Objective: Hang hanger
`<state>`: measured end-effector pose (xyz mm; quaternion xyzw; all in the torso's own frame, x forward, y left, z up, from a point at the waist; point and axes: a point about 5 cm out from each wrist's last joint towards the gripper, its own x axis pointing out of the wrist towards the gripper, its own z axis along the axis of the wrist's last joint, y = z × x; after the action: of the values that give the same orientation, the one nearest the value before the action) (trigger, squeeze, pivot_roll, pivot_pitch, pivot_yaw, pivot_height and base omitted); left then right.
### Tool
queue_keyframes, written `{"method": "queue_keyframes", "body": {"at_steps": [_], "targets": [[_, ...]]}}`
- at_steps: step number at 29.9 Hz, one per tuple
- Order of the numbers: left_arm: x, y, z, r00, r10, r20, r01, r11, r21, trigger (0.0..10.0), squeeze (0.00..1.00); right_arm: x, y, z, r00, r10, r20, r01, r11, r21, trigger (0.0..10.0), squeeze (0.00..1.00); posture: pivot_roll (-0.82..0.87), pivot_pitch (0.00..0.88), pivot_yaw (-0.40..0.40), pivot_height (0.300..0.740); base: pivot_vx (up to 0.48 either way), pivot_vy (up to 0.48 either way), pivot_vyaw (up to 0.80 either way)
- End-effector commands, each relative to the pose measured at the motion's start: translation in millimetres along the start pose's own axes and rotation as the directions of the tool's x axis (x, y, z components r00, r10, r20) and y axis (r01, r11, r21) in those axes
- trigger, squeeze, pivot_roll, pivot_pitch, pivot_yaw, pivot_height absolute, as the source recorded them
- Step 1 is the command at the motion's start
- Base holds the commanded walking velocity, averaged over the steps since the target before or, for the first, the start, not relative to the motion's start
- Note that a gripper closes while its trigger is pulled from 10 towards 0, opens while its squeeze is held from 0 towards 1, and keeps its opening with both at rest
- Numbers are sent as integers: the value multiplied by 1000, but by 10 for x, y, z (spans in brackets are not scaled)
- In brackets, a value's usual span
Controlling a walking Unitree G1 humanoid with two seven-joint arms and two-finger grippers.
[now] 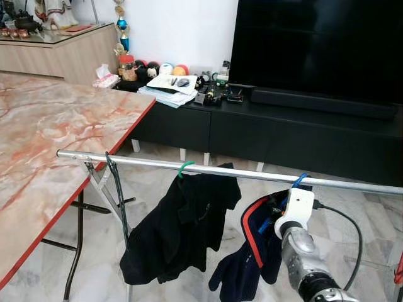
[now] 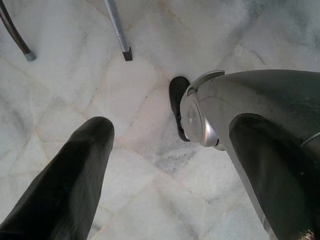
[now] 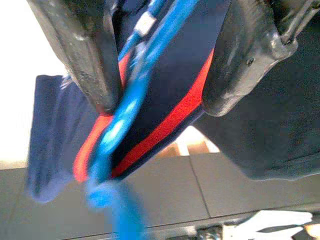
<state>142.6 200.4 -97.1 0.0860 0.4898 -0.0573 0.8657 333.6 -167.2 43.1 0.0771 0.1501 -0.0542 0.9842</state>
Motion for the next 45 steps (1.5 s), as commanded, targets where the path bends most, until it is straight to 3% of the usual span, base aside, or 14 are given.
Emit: {"method": "queue_keyframes", "body": {"at_steps": [1,9,13,19,29,45], "targets": [[-3,-126,-76,998,-62,-32,62,998,13,10000,0,-7,12,25,999,7,31,-7,1000,-2,10000,0,220,1,-7,740,0,0,0],[-7,-120,-91,998,-58,-35,58,998,11,10000,0,-247,-61,-81,982,-28,186,31,999,-10,10000,0,209,0,-15,740,0,0,0],[-12,-117,-104,998,-54,-34,55,998,8,10000,0,-441,-185,-177,979,-49,199,57,998,-36,10000,0,195,0,-18,740,0,0,0],[-18,-118,-121,998,-50,-27,50,999,6,10000,0,-678,-227,-240,979,-27,204,41,997,-66,10000,0,180,0,-26,740,0,0,0],[-26,-97,-138,999,-35,-22,35,999,-11,10000,0,-815,-13,-213,976,70,204,-52,994,-94,10000,0,180,0,-31,740,52,0,0],[-27,-110,-143,998,-52,-26,53,999,7,10000,0,-937,-45,-215,984,65,167,-47,993,-111,10000,0,163,0,-29,740,312,0,0]]}}
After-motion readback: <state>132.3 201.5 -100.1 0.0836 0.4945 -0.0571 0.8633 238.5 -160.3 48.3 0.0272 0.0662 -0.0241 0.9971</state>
